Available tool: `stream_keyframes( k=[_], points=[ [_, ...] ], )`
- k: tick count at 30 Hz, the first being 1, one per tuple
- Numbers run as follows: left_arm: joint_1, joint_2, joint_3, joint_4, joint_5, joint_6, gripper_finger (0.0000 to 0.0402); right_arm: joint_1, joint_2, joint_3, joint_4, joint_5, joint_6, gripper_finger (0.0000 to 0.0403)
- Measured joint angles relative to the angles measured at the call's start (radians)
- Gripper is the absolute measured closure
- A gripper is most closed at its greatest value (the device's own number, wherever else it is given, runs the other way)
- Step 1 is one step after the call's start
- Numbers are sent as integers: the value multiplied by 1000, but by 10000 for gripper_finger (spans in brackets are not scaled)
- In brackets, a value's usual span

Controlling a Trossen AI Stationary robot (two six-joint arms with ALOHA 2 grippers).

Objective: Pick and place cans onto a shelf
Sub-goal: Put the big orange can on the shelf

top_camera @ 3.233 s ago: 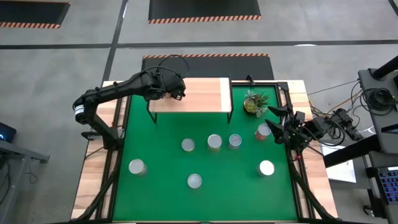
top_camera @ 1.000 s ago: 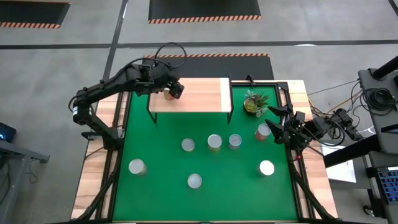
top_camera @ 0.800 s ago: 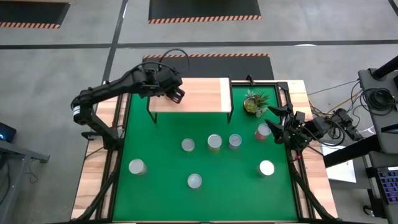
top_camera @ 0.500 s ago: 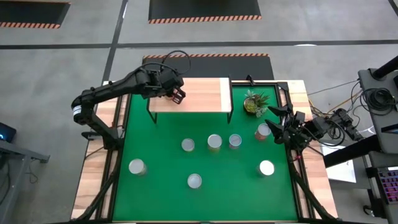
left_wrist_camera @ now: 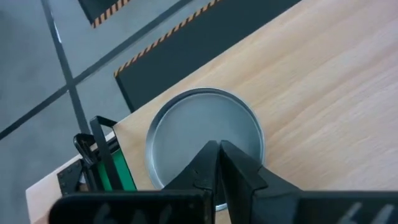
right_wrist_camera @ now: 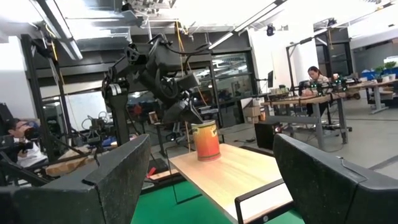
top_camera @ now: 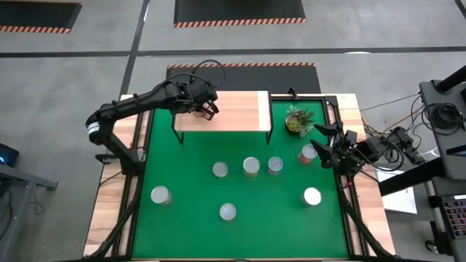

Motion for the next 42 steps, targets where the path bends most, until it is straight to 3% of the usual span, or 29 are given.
stream_keyframes(
  k=[12, 42],
  points=[
    [9, 31, 1, -32, -103, -8, 401, 0, 0, 0, 0, 0, 0, 76],
    [58, 33, -2, -43, -167, 6, 402, 0, 0, 0, 0, 0, 0, 76]
  ],
)
